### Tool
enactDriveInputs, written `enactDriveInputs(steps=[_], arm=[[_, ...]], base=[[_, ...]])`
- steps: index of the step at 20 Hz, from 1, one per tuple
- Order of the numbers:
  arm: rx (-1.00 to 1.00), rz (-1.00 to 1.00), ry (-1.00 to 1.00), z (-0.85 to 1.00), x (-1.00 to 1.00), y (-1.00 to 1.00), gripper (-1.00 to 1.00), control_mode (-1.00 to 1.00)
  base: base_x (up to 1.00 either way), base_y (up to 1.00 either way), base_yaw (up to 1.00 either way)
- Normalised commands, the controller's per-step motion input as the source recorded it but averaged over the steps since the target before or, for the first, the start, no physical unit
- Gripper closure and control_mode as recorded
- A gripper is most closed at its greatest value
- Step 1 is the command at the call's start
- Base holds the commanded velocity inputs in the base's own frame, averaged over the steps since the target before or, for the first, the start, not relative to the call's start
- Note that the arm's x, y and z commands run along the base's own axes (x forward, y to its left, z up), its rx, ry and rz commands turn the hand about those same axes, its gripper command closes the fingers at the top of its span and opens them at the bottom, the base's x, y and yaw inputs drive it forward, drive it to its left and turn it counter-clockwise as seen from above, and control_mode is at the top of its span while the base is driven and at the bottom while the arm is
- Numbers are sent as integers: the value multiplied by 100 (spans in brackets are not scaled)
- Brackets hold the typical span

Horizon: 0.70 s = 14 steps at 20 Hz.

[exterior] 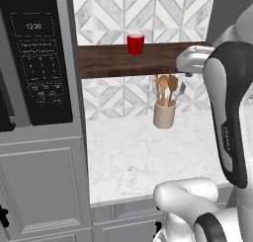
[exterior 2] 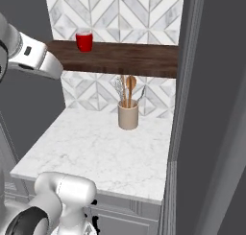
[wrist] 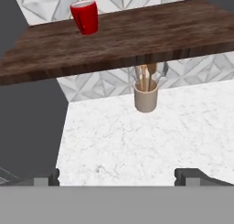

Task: Gather all objects into one cabinet and sort the glasses and bowls to opposite sides.

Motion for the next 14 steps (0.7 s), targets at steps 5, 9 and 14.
enactDriveInputs(steps=[5,9,14], arm=[[-1,0,-39,-8,1,11,-100,-100],[0,0,-15,-1,32,0,-100,-100],[0,0,-2,0,35,0,-100,-100]], base=[[0,0,0],[0,0,0],[0,0,0]])
